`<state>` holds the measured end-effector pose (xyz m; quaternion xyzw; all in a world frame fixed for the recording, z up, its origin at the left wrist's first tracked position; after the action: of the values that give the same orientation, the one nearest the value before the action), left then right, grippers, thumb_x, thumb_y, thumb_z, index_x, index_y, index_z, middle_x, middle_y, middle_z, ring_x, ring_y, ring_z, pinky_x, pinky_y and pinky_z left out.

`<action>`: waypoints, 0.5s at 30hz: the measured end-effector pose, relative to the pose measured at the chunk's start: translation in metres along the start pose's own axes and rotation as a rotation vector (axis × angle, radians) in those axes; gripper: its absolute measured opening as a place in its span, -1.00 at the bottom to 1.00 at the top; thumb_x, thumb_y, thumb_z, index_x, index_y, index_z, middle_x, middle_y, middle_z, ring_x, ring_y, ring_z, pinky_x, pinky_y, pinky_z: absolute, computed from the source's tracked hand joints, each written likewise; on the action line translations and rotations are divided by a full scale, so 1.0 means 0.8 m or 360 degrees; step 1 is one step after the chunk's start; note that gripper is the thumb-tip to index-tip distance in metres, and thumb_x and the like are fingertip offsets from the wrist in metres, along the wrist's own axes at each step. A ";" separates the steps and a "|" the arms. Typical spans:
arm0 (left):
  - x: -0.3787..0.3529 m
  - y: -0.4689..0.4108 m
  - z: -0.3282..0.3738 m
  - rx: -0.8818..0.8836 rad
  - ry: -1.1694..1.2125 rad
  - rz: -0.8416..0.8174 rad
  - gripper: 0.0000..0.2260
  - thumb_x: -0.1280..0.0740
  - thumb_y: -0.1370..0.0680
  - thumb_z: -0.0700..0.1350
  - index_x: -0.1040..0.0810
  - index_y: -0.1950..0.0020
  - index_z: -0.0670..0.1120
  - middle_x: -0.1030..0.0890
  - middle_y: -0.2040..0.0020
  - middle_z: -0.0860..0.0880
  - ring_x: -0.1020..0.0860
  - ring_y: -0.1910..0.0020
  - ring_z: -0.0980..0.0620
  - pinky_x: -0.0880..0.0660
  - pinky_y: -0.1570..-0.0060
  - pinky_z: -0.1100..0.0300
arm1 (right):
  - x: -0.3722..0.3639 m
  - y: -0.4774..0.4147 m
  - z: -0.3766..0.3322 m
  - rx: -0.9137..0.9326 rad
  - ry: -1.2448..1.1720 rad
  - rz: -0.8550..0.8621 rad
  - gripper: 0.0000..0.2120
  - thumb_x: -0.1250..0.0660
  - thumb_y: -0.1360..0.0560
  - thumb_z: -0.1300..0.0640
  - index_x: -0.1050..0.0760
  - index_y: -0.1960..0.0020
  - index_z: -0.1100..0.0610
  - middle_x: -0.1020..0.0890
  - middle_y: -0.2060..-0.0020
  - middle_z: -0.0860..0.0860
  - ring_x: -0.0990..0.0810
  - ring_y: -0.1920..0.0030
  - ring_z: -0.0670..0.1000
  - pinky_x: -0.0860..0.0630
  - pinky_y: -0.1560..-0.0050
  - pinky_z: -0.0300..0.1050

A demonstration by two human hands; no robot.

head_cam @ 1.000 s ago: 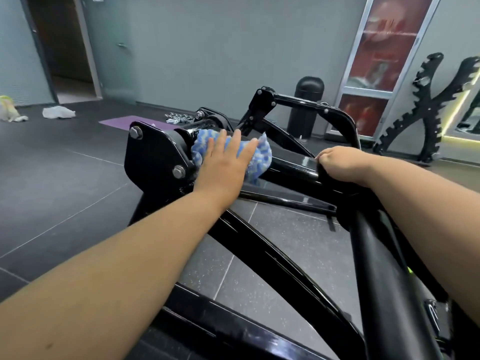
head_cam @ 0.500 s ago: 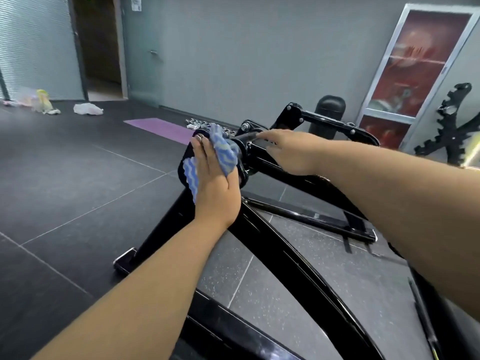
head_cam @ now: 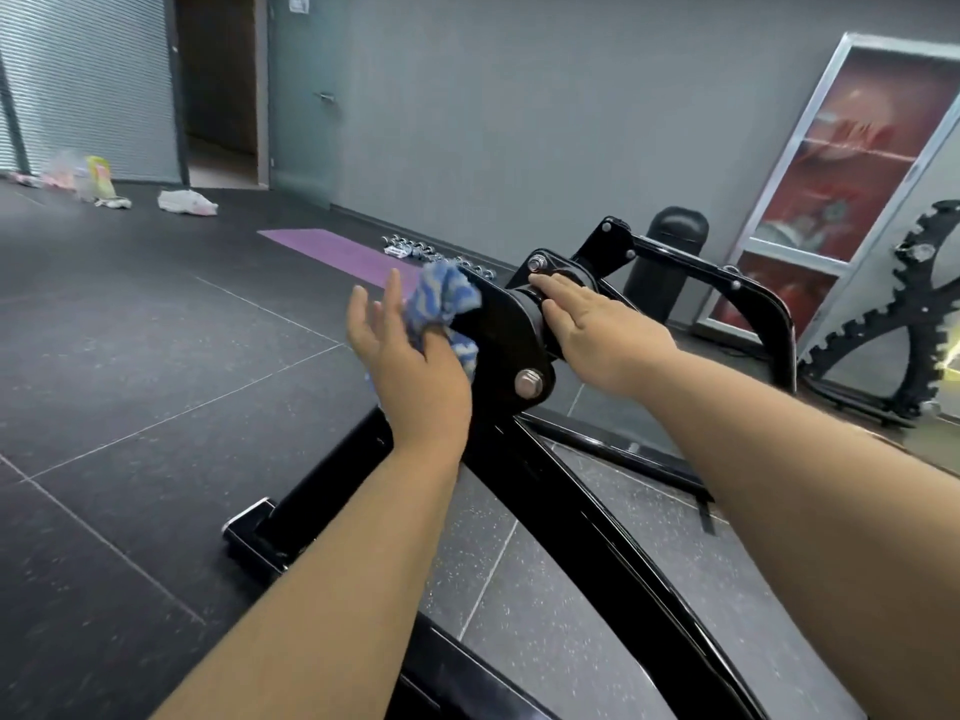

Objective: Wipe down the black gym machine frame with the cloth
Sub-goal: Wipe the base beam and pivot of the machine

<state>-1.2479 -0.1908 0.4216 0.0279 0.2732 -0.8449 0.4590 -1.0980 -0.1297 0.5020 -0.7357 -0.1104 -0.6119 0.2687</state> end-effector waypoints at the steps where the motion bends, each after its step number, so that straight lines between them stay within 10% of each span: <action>1: 0.000 -0.012 -0.010 0.0131 0.0071 0.0086 -0.69 -0.23 -0.58 -0.23 -0.49 -0.31 -0.03 -0.40 -0.37 -0.06 -0.46 -0.25 0.08 -0.38 -0.16 0.46 | -0.001 0.001 0.000 -0.0001 0.0002 0.0009 -0.58 0.11 -0.67 -0.10 -0.06 -0.52 -0.25 -0.09 -0.53 -0.22 -0.10 -0.52 -0.10 -0.06 -0.46 -0.07; 4: -0.010 -0.022 -0.024 0.0305 0.0064 0.0070 -0.73 -0.18 -0.62 -0.04 -0.52 -0.28 0.02 -0.58 -0.22 -0.06 -0.53 -0.19 -0.03 -0.44 -0.27 0.06 | -0.001 0.001 0.000 -0.0020 0.0031 0.0021 -0.57 0.14 -0.66 -0.11 -0.03 -0.52 -0.26 -0.08 -0.53 -0.23 -0.09 -0.53 -0.08 -0.08 -0.45 -0.05; 8: -0.020 0.068 -0.018 -0.0246 -0.0123 -0.0402 -0.55 -0.03 -0.66 -0.09 -0.04 -0.54 0.14 0.03 -0.55 0.23 0.09 -0.53 0.23 0.07 -0.52 0.17 | 0.000 0.003 -0.004 -0.0035 0.0067 0.0034 -0.57 0.14 -0.67 -0.10 -0.03 -0.53 -0.25 -0.08 -0.53 -0.22 -0.10 -0.53 -0.06 -0.11 -0.44 -0.06; 11: -0.016 0.061 -0.025 -0.0323 -0.0192 -0.0442 -0.55 -0.08 -0.65 -0.24 -0.17 -0.48 0.15 -0.02 -0.47 0.32 -0.09 -0.53 0.13 -0.14 -0.49 -0.01 | 0.000 0.003 -0.005 -0.0025 0.0076 0.0063 -0.58 0.14 -0.67 -0.09 -0.04 -0.52 -0.25 -0.12 -0.52 -0.25 -0.13 -0.52 -0.07 -0.14 -0.41 -0.06; 15: -0.018 0.033 -0.018 -0.0300 -0.0022 -0.0184 -0.52 -0.10 -0.62 -0.29 -0.26 -0.43 0.18 -0.19 -0.47 0.18 -0.17 -0.51 0.09 -0.11 -0.44 0.33 | -0.005 -0.001 -0.001 -0.0026 0.0085 0.0085 -0.58 0.14 -0.66 -0.10 -0.05 -0.51 -0.27 -0.11 -0.52 -0.27 -0.12 -0.52 -0.09 -0.15 -0.42 -0.01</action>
<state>-1.2219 -0.1842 0.4019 -0.0369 0.3494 -0.8407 0.4119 -1.1000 -0.1290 0.4986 -0.7239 -0.0785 -0.6248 0.2818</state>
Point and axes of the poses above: each hand's wrist, its own y-axis away from the middle knuckle, its own x-axis out of the back of the hand, z = x × y, the point moved 5 cm from there along -y, towards the middle knuckle
